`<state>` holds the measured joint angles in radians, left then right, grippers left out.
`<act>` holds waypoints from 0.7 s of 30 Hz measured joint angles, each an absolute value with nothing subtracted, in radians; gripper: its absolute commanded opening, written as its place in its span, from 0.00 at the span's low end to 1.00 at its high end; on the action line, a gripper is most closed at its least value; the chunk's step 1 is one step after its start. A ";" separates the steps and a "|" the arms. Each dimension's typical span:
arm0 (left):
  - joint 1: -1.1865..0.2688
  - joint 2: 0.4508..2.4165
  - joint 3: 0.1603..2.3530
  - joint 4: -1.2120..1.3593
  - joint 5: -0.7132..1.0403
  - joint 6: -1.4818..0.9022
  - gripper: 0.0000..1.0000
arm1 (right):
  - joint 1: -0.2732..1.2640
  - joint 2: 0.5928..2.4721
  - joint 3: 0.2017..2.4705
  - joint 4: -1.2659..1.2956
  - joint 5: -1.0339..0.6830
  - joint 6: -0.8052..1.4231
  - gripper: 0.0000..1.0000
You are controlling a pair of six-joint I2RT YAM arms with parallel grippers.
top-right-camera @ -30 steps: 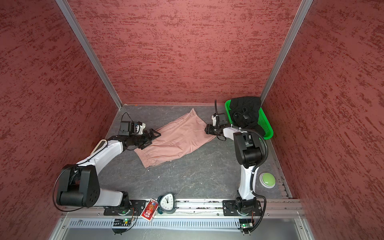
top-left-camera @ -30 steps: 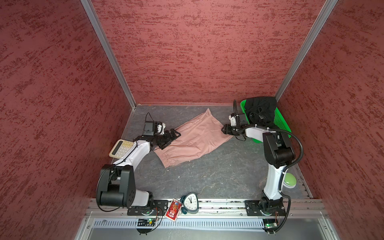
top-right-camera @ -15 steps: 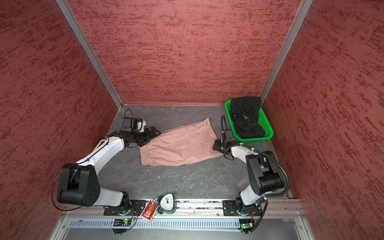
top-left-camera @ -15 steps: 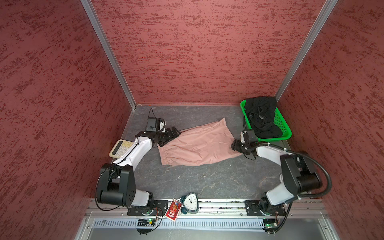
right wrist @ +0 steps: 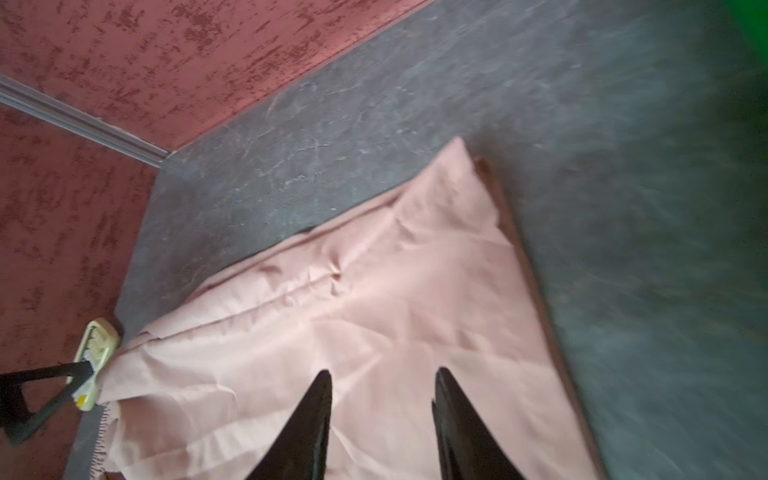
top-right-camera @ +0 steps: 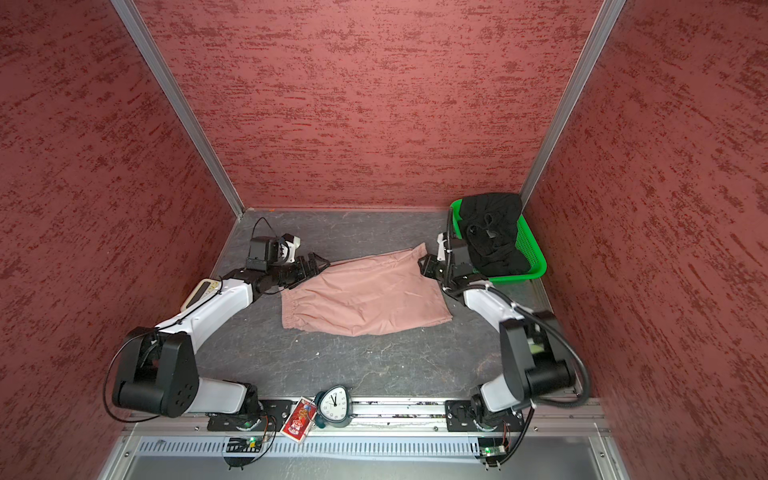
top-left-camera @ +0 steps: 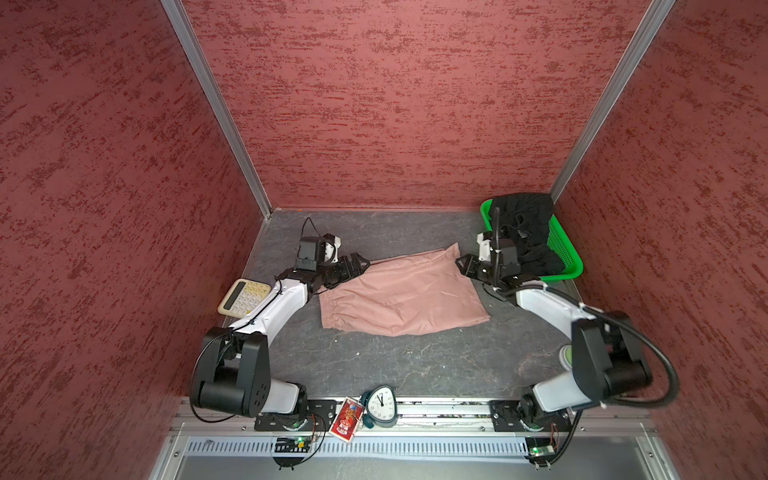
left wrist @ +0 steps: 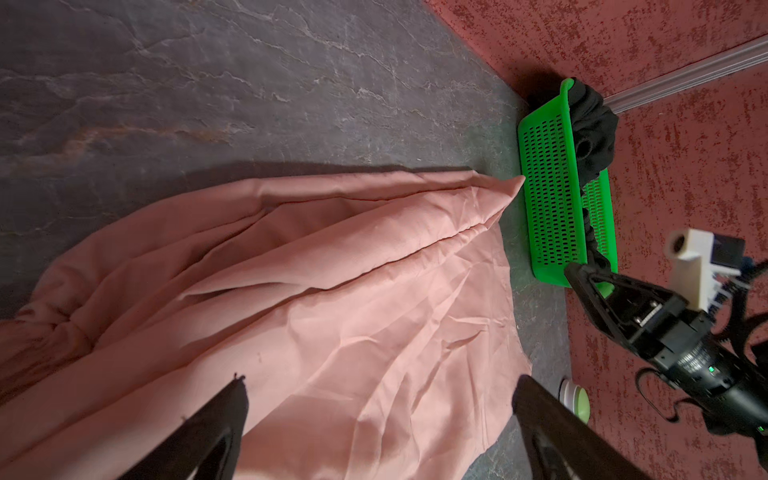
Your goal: Fold and stack the shorts
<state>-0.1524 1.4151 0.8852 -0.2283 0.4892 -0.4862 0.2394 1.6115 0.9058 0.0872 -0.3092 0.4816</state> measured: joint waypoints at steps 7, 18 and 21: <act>-0.139 1.424 0.826 -0.114 0.442 -0.529 0.99 | 0.289 1.906 1.091 0.194 -0.428 0.483 0.30; -0.055 1.543 0.778 0.001 0.376 -0.550 0.99 | 0.277 2.074 1.153 0.265 -0.388 0.566 0.30; -0.044 1.597 0.778 0.022 0.377 -0.550 0.99 | 0.261 2.093 1.153 0.282 -0.378 0.601 0.48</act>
